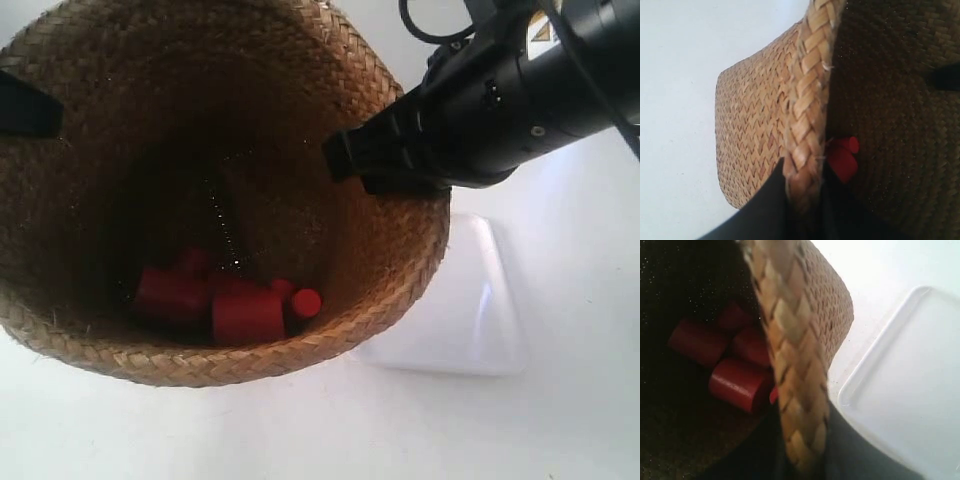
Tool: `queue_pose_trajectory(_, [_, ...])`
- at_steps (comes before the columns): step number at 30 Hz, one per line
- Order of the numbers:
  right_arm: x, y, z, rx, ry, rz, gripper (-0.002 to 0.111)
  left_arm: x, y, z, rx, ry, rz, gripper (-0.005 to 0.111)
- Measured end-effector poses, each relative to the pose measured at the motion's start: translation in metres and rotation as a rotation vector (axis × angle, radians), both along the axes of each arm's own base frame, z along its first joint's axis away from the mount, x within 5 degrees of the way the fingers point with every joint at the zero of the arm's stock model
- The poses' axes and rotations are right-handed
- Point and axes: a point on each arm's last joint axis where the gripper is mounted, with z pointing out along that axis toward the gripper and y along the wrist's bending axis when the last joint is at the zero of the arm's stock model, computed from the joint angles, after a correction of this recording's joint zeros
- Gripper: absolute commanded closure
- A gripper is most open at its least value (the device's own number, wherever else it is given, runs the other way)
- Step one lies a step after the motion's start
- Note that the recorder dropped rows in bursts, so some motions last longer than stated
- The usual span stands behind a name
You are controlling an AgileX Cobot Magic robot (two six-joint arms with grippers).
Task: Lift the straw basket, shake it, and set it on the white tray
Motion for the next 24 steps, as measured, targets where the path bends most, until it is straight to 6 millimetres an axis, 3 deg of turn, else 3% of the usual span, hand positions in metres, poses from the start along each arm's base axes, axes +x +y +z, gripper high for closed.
queue_pose_trajectory(11, [0.000, 0.000, -0.001, -0.005, 0.006, 0.000, 0.108, -0.001, 0.000, -0.003, 0.029, -0.005, -0.033, 0.107])
queue_pose_trajectory(18, [0.012, 0.006, -0.021, -0.047, 0.067, -0.008, 0.108, 0.005, 0.002, -0.026, 0.017, 0.040, 0.018, 0.107])
queue_pose_trajectory(19, [0.011, 0.005, -0.015, -0.054, 0.079, -0.004, 0.108, 0.005, 0.002, -0.022, 0.010, 0.046, 0.024, 0.107])
queue_pose_trajectory(21, [-0.004, -0.002, 0.025, -0.038, 0.050, 0.008, 0.108, -0.006, -0.001, 0.007, -0.010, 0.009, -0.004, 0.107])
queue_pose_trajectory(22, [-0.021, -0.012, 0.055, 0.021, -0.053, 0.007, 0.108, -0.021, -0.003, 0.033, -0.032, -0.101, -0.032, 0.107])
queue_pose_trajectory(23, [-0.025, -0.015, 0.060, 0.062, -0.120, 0.000, 0.108, -0.027, -0.003, 0.038, -0.037, -0.159, -0.032, 0.107])
queue_pose_trajectory(24, [-0.026, -0.015, 0.054, 0.101, -0.169, -0.006, 0.108, -0.027, -0.003, 0.031, -0.073, -0.178, -0.006, 0.107])
